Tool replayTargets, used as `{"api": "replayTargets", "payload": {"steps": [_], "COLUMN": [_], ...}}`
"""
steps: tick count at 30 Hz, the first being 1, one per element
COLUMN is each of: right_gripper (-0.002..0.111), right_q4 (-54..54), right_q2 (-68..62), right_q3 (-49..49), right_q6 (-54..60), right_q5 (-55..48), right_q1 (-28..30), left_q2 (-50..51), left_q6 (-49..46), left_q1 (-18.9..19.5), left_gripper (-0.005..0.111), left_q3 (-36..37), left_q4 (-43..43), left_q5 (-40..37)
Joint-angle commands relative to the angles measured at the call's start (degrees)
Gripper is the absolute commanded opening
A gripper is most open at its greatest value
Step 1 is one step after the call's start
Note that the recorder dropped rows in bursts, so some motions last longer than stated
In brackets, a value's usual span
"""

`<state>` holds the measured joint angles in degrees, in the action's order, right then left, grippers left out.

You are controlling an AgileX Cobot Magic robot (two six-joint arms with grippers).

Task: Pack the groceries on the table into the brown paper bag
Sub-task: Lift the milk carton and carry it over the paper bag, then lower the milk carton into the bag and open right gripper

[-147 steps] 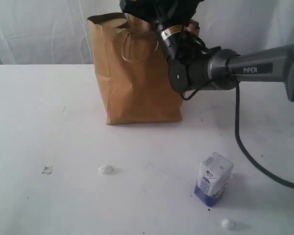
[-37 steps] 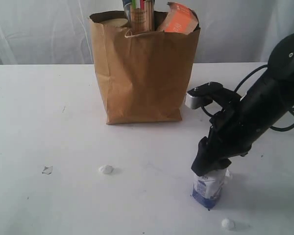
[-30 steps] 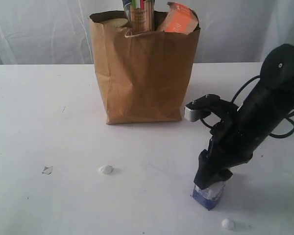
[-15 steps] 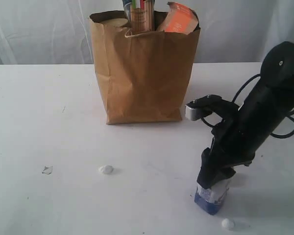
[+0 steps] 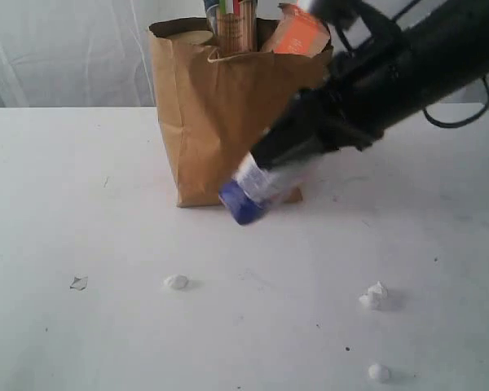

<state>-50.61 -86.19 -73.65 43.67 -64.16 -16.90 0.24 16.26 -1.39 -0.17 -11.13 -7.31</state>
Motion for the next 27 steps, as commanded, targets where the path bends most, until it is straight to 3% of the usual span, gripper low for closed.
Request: {"api": "replayTargets", "payload": {"steps": [1,6,9,12,20,27], "right_gripper": [0.0,0.0,0.0,0.0,0.0,0.0], "right_q4": [-20.93,-41.85,-48.28,-49.34,-49.34,-49.34], "right_q2": [0.49,0.27,-0.29,-1.68,-6.62,-10.38], "right_q3": [-2.91,-3.93,-3.93,-4.09,-7.79,-7.89], "right_q6": [8.27,25.87,34.72,39.0,44.78,46.7], "right_q5": [1.19,8.75,17.6,25.61,29.82,45.96], "right_q1": [0.29,0.29,0.29,0.29,0.29,0.29], "left_q2": [-0.24,-0.24,-0.24,-0.24,-0.24,-0.24], "left_q6": [0.31,0.31,0.31,0.31,0.31,0.31], "left_q1": [0.09,0.09,0.09,0.09,0.09,0.09], "left_gripper": [0.0,0.0,0.0,0.0,0.0,0.0], "left_q3": [0.17,0.17,0.17,0.17,0.17,0.17], "left_q4": [-0.55,-0.55,-0.55,-0.55,-0.55,-0.55], "left_q5": [-0.07,-0.07,-0.07,-0.07,-0.07,-0.07]}}
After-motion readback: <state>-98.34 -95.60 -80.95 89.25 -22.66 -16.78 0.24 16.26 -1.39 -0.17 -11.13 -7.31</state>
